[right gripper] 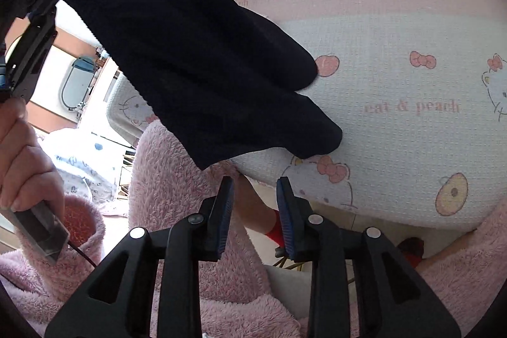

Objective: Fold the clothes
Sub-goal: 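Hold the shorts up with both grippers and lower them onto the sofa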

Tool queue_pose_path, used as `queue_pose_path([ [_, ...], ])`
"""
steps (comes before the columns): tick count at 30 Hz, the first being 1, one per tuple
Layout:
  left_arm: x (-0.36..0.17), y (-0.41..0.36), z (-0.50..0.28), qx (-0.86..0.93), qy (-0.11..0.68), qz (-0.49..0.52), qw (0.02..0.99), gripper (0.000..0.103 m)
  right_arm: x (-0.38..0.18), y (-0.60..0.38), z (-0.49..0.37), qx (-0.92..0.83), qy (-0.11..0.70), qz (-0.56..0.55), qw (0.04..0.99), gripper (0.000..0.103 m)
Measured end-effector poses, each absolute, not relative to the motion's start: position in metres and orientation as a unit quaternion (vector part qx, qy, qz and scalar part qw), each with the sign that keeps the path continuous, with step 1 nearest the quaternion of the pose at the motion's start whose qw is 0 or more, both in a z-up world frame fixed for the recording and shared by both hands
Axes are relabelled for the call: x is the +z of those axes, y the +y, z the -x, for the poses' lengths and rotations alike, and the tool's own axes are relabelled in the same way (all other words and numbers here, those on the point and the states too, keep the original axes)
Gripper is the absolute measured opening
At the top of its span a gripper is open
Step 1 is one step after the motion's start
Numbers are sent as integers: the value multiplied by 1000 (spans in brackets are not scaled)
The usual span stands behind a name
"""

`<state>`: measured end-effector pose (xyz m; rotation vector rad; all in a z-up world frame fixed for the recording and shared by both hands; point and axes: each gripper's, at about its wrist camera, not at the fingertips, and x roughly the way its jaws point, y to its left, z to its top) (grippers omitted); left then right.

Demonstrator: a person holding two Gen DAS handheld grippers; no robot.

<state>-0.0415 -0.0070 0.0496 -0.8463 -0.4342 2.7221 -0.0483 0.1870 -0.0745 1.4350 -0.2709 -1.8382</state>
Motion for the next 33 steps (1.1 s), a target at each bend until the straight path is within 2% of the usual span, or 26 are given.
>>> queue_pose_path([
  [3,46,-6,43,933,-166,294,123,4,-70,187,45,-733,-110,-552,382,35],
  [9,35,6,43,926,-186,305,123,4,-64,159,43,-750,-82,-523,396,41],
  [12,36,6,40,925,-195,302,122,4,-100,142,49,-761,-18,-553,339,40],
  [14,41,3,37,928,-197,294,120,4,-133,144,55,-755,-4,-584,299,37],
  [17,47,-4,32,934,-191,283,107,4,-168,163,64,-723,-50,-633,274,35],
  [19,47,-10,30,936,-190,280,96,4,-170,173,66,-721,-65,-632,277,35],
  [20,46,-13,30,936,-194,279,91,4,-167,174,65,-723,-64,-626,284,30],
  [21,45,-17,30,936,-195,279,87,4,-162,178,64,-731,-64,-616,287,14],
  [23,45,-25,29,940,-183,279,69,4,-145,195,68,-760,-58,-586,276,7],
  [27,32,-40,34,936,-155,311,58,4,-85,246,97,-846,-20,-497,192,7],
  [31,14,-44,81,918,-135,368,65,4,-19,267,136,-883,-2,-435,179,7],
  [33,34,-39,99,927,-117,349,73,4,21,267,147,-901,1,-393,181,7],
])
